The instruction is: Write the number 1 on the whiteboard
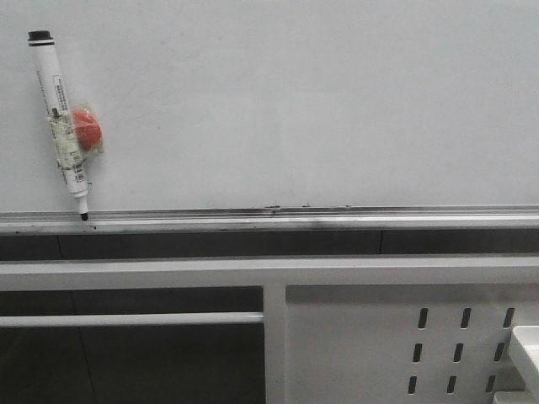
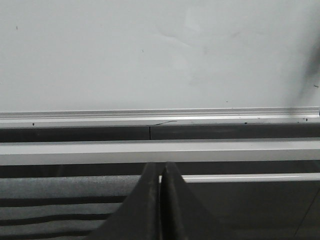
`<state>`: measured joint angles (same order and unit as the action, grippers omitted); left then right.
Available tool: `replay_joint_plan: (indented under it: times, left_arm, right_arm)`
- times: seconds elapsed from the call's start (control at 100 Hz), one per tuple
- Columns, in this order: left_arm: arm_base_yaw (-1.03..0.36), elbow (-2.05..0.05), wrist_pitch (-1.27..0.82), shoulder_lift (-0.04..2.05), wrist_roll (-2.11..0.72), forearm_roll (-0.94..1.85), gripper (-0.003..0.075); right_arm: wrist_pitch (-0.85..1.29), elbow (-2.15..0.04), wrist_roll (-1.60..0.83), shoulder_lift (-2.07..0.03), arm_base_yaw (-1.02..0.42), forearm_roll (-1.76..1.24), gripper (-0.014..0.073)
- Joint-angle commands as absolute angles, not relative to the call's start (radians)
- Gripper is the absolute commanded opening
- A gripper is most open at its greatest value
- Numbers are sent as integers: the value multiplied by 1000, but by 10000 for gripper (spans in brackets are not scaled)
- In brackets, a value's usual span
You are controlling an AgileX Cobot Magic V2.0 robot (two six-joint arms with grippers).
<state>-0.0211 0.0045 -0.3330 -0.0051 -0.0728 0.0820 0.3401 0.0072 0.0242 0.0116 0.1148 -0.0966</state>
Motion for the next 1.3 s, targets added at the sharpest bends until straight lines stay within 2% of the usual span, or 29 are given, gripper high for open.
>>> replay_joint_plan:
  times: [0.0, 0.15, 0.37, 0.57, 0.86, 0.98, 1.16, 1.29]
  left_arm:
    - [-30, 40, -274, -28, -70, 94, -20]
    - [-30, 40, -262, -28, -70, 124, -20]
    - [-30, 38, -51, -28, -70, 253, -20]
    - [-30, 38, -33, -28, -70, 253, -20]
    - [-30, 38, 139, -28, -70, 350, -20]
    - [-30, 31, 137, -26, -70, 347, -20]
    - [-30, -59, -91, 23, -74, 292, -20]
    - [-32, -162, -49, 133, -74, 394, -20]
  right_arm:
    - [313, 21, 19, 30, 122, -99, -69]
    - [313, 21, 19, 30, 122, -99, -69]
    - [313, 21, 19, 30, 122, -99, -69]
    - [295, 21, 19, 30, 122, -99, -69]
    - [-182, 21, 22, 30, 122, -166, -69]
    - [-292, 16, 24, 30, 122, -173, -69]
    - [109, -171, 19, -51, 101, -172, -69]
    - [341, -353, 12, -214, 96, -175, -69]
